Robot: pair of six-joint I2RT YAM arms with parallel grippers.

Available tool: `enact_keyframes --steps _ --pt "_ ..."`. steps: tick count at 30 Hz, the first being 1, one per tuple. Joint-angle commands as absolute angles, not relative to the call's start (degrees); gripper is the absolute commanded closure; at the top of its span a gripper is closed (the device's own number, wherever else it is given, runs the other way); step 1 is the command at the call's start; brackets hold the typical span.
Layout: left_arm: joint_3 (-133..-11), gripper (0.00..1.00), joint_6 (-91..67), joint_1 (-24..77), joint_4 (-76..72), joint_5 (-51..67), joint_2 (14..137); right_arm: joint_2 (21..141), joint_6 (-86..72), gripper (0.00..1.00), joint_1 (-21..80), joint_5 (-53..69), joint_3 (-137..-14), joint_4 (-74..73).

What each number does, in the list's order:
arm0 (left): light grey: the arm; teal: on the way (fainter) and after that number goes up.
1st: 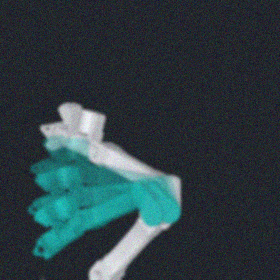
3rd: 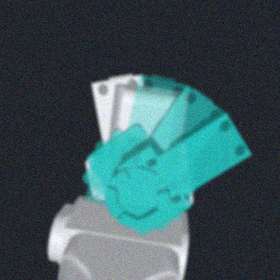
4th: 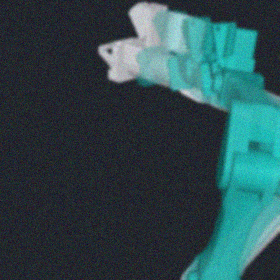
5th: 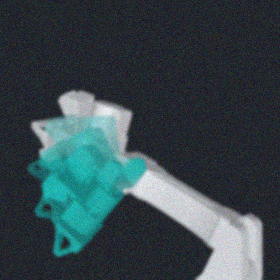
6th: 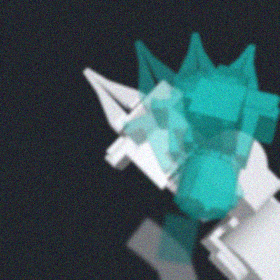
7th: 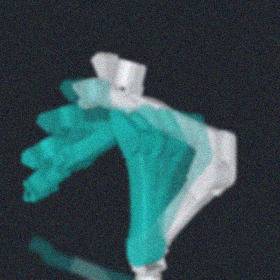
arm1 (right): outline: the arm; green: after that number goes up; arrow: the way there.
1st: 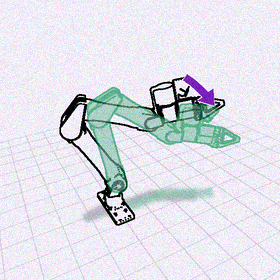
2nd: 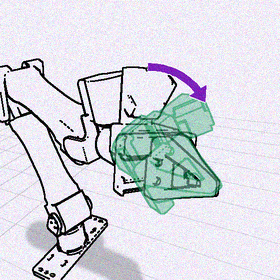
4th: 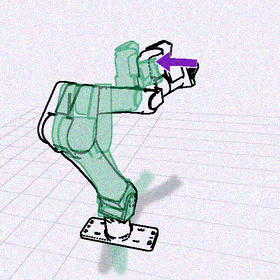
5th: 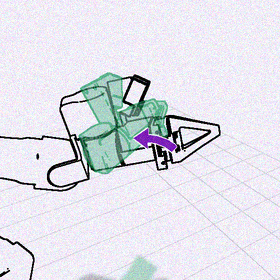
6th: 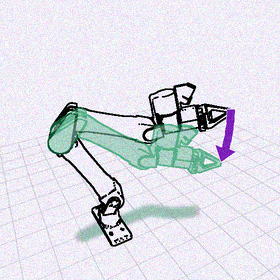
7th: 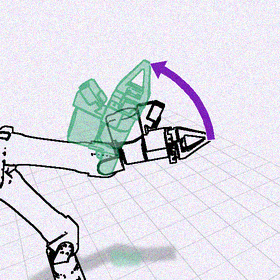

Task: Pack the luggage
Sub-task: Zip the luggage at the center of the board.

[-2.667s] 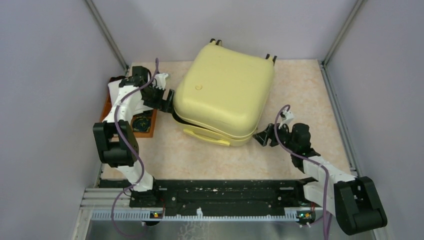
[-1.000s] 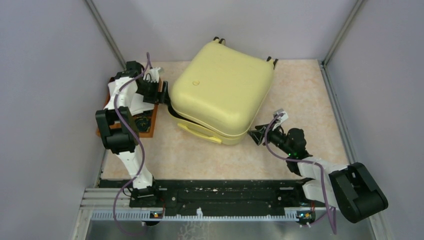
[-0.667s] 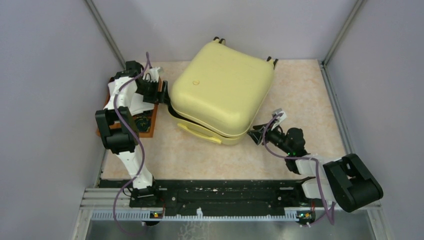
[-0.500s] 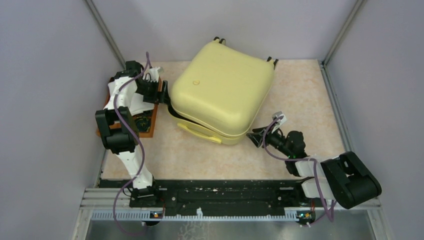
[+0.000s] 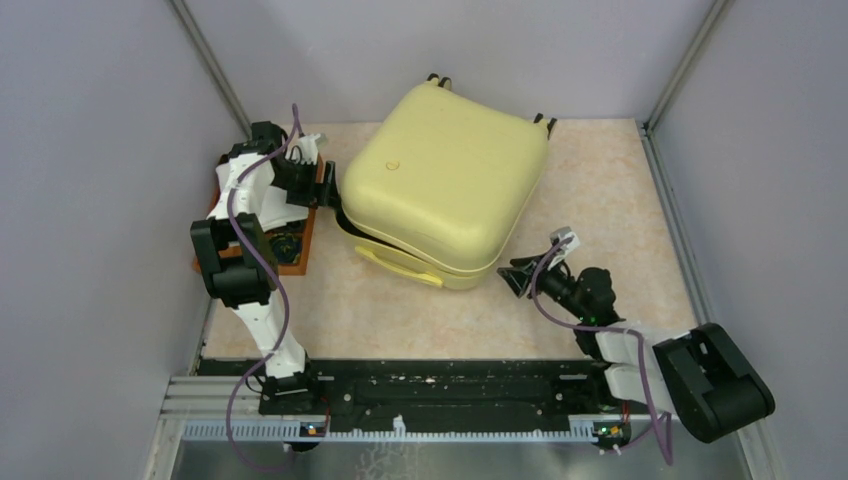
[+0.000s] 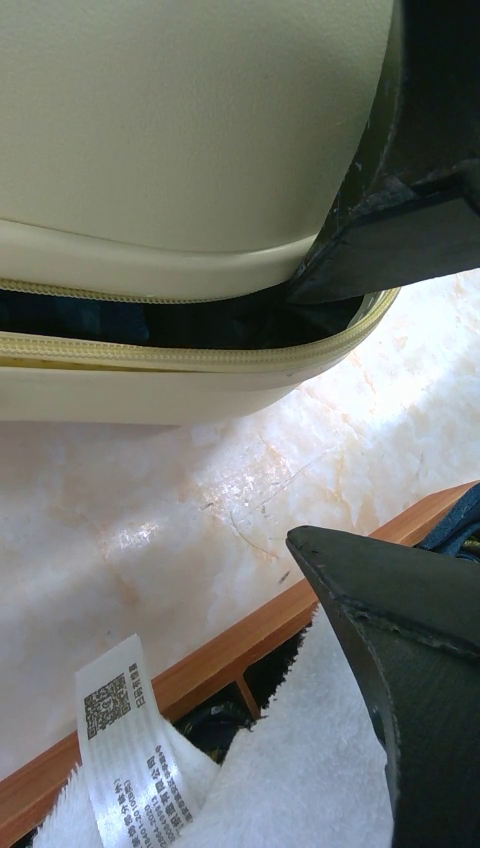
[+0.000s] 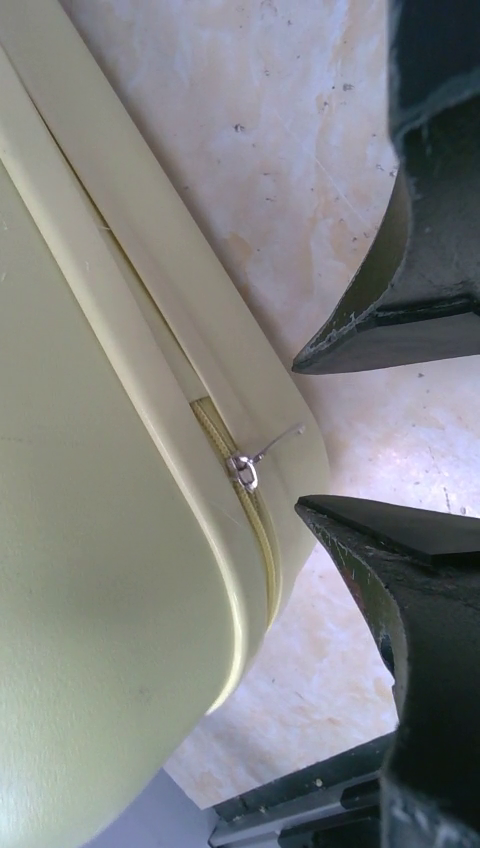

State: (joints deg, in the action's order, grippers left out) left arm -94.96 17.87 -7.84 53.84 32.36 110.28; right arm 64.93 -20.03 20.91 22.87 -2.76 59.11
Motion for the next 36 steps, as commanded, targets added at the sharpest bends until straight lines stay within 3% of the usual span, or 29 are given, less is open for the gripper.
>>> enact_keyframes --steps 1,13,15,22,24,33,36 --pt "-97.97 0.11 15.27 -6.73 54.05 40.42 107.73 69.24 -17.18 0.52 21.27 24.77 -7.66 59.73" --pt "-98.09 0.11 15.52 -6.70 54.40 40.14 107.35 77.09 -16.67 0.55 21.18 28.71 -10.55 65.16" --pt "-98.09 0.11 15.30 -6.72 54.44 40.29 107.48 77.83 -16.79 0.61 21.18 29.70 -10.55 66.02" --pt "-97.69 0.12 14.50 -6.69 54.49 41.23 107.67 78.18 -20.60 0.97 21.21 32.04 -8.65 71.14" --pt "-97.05 0.13 13.91 -6.70 54.26 42.07 107.50 77.01 -21.79 1.00 21.26 32.31 -7.73 71.61" --pt "-94.23 0.37 9.94 -6.64 51.19 46.75 107.33 65.57 -21.19 1.00 25.02 29.46 -4.89 59.21" --pt "-93.00 0.41 8.50 -6.61 49.57 48.26 106.93 62.46 -21.30 1.00 26.55 28.17 -4.54 54.74"
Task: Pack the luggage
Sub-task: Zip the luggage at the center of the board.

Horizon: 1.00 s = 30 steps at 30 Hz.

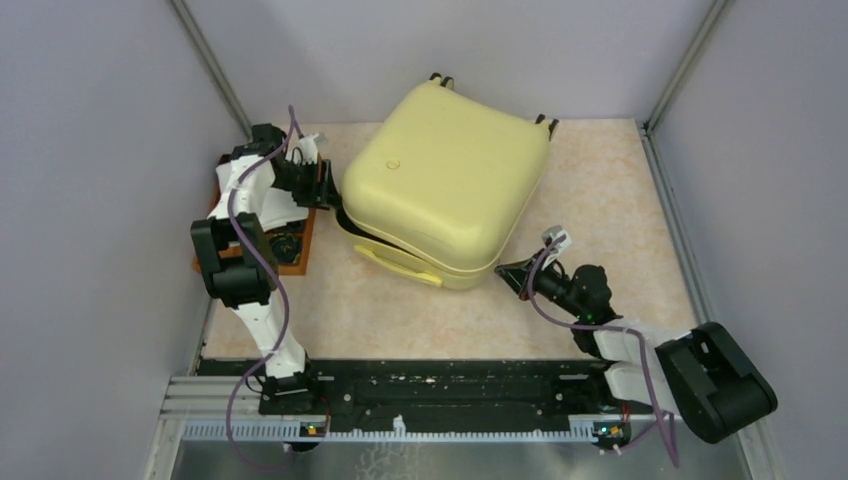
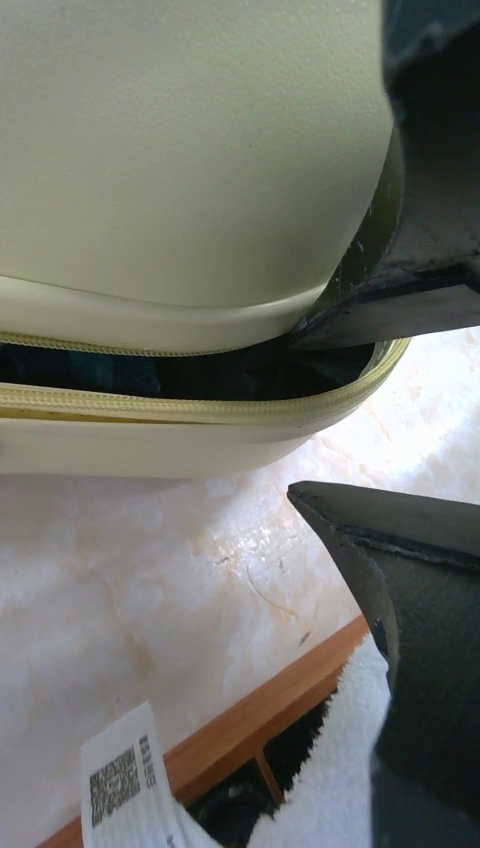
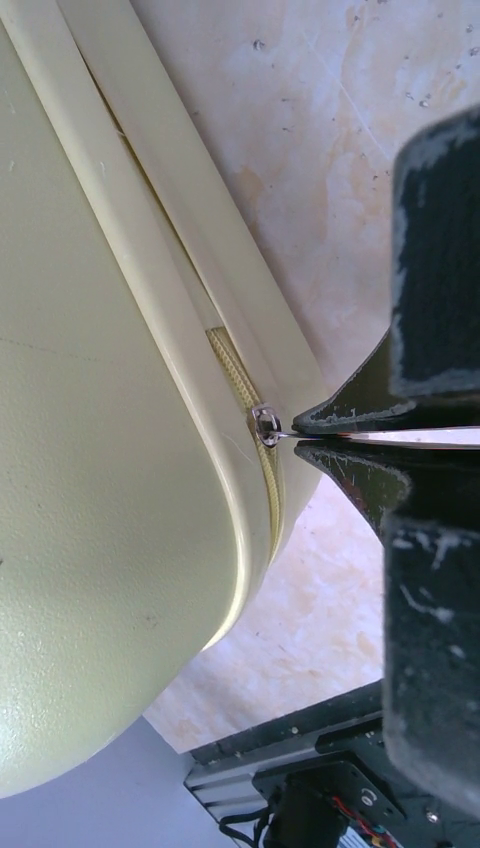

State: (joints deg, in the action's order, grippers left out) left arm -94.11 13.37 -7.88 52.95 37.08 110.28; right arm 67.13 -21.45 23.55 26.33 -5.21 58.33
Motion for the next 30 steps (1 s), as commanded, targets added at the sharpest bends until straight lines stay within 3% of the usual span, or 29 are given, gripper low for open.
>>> enact_keyframes --steps 1,14,28,30 --pt "-92.46 0.43 8.19 -6.61 48.92 48.87 106.73 61.41 -21.54 1.00 26.95 27.75 -4.32 53.60" --pt "-81.21 0.66 2.73 -6.07 38.22 53.91 102.41 51.35 -21.62 1.00 37.52 20.01 -6.52 38.40" --pt "-75.05 0.75 1.45 -5.34 33.97 53.08 97.33 55.44 -27.61 1.00 49.00 14.21 -13.95 37.79" --pt "-75.22 0.78 2.23 -5.42 34.68 52.15 97.51 54.77 -29.35 0.91 48.95 13.30 -14.84 34.99"
